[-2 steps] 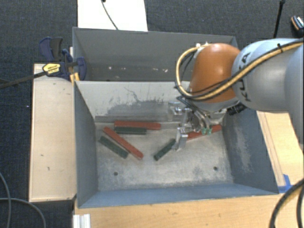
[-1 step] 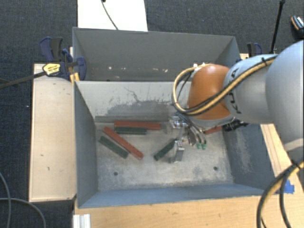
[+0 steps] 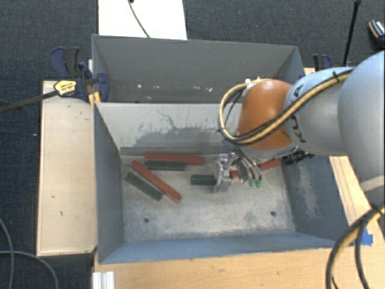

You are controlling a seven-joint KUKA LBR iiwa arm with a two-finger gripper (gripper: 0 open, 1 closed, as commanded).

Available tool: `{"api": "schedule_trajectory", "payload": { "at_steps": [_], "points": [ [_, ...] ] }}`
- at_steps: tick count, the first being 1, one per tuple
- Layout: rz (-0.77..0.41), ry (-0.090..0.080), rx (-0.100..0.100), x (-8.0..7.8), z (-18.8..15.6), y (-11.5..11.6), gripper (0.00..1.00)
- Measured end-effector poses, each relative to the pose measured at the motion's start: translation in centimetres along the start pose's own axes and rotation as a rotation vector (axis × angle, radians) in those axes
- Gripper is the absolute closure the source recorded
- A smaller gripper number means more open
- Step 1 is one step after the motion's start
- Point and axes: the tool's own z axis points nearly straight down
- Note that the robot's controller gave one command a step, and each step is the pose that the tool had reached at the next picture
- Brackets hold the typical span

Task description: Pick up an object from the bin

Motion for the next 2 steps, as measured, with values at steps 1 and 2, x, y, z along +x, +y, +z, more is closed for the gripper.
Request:
{"api": "schedule_trajectory", "payload": {
  "at_steps": [1,2],
  "points": [
    [-0.028,-0.006,0.0,1.6,-8.4,0.8,1.0],
    [-0.016,-0.009,-0.001,1.2,-17.6,1.7,1.0]
  ]
}}
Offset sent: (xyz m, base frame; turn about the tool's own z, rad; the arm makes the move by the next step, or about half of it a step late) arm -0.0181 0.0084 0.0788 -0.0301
